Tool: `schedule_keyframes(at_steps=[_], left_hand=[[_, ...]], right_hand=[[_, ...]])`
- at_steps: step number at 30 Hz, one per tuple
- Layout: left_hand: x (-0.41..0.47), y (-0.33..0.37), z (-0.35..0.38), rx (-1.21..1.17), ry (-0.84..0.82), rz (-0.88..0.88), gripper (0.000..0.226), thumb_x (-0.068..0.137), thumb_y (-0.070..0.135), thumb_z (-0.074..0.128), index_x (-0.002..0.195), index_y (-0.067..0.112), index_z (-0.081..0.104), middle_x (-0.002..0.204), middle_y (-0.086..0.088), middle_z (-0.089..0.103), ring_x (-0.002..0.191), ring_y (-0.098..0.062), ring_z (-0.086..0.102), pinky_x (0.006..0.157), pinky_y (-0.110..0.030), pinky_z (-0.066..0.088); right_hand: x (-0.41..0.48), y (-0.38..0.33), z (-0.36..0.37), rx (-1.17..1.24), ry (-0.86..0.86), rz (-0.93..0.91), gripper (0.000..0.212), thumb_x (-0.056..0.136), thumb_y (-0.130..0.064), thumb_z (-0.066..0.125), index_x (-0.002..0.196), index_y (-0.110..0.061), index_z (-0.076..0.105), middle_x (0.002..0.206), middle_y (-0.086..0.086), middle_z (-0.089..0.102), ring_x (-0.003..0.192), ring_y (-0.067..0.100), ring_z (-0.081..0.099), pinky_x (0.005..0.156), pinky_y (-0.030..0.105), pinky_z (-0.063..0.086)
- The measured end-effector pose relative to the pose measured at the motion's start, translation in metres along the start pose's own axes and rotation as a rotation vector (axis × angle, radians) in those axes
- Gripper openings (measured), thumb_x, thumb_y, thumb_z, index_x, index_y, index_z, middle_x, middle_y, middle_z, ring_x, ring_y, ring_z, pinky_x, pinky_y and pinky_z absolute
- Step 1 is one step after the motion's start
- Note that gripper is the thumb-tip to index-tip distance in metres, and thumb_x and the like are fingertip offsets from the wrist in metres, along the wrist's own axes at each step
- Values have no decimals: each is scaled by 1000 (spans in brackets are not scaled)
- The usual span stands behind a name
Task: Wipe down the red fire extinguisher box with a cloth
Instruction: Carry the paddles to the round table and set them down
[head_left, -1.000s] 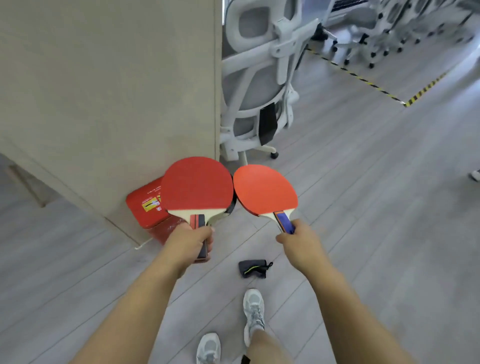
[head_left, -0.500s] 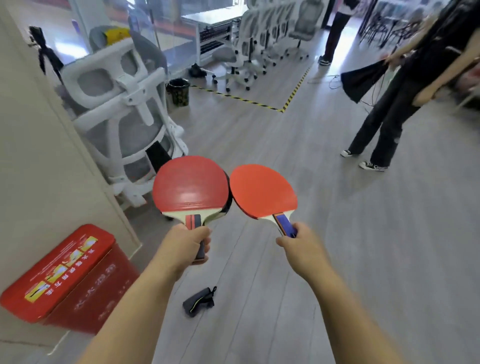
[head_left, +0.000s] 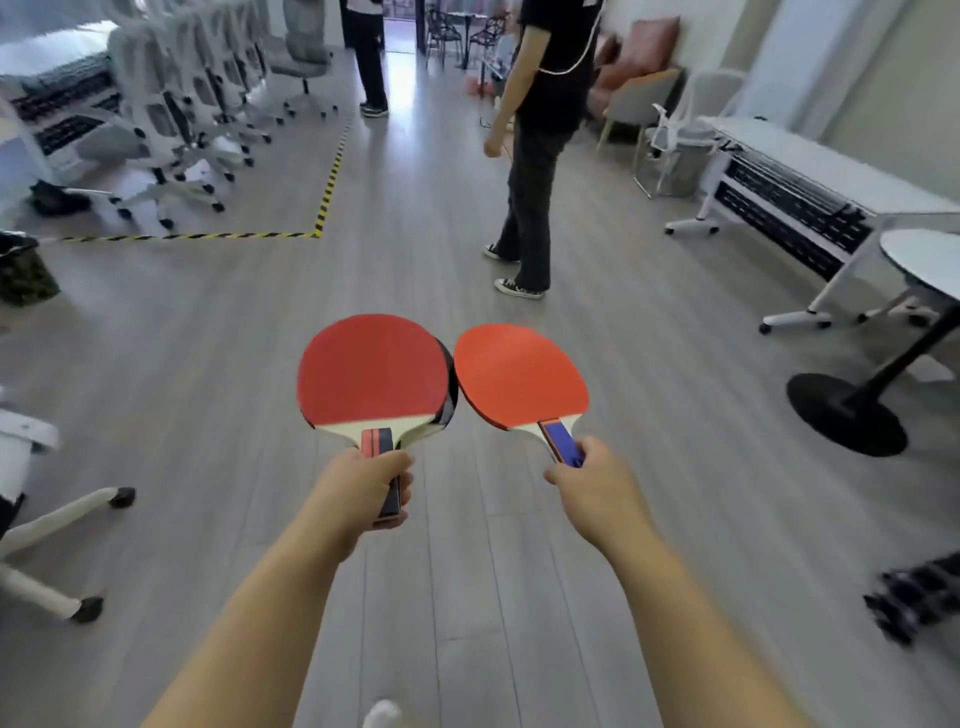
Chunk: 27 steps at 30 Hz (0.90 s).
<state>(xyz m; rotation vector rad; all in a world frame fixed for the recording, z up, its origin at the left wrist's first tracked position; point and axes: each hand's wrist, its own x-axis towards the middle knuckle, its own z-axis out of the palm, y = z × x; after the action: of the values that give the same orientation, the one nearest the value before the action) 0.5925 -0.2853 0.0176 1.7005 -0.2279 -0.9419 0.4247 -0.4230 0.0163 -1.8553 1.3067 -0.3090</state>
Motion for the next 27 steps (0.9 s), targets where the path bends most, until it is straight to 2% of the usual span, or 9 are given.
schedule_keyframes(at_steps=[4, 9, 16, 27], left_hand=[[59, 29, 64, 80, -157, 5, 7, 90, 10, 57, 85, 9, 51, 68, -8, 54, 57, -18, 51, 57, -30, 46], [145, 71, 141, 159, -324, 24, 9, 89, 9, 56, 83, 9, 50, 65, -8, 53, 57, -19, 50, 58, -30, 45], [246, 136, 241, 315, -551, 61, 14, 88, 6, 55, 77, 10, 48, 65, -8, 51, 56, -20, 46, 58, -29, 42], [347, 197, 437, 430, -751, 67, 7, 89, 10, 58, 85, 9, 51, 68, -9, 55, 57, -19, 50, 57, -30, 46]], right_hand=[[50, 25, -38, 55, 127, 122, 9, 83, -17, 57, 83, -16, 48, 68, -1, 46, 56, 18, 39, 51, 29, 29], [128, 44, -76, 55, 289, 244, 11, 84, -20, 56, 92, -14, 51, 72, -1, 49, 59, 18, 43, 52, 30, 31], [221, 53, -126, 90, 516, 396, 10, 85, -21, 54, 90, -13, 51, 73, 1, 52, 59, 19, 45, 52, 30, 32], [338, 121, -228, 145, 736, 625, 13, 89, -22, 51, 92, -10, 49, 73, 2, 50, 60, 20, 45, 50, 30, 30]])
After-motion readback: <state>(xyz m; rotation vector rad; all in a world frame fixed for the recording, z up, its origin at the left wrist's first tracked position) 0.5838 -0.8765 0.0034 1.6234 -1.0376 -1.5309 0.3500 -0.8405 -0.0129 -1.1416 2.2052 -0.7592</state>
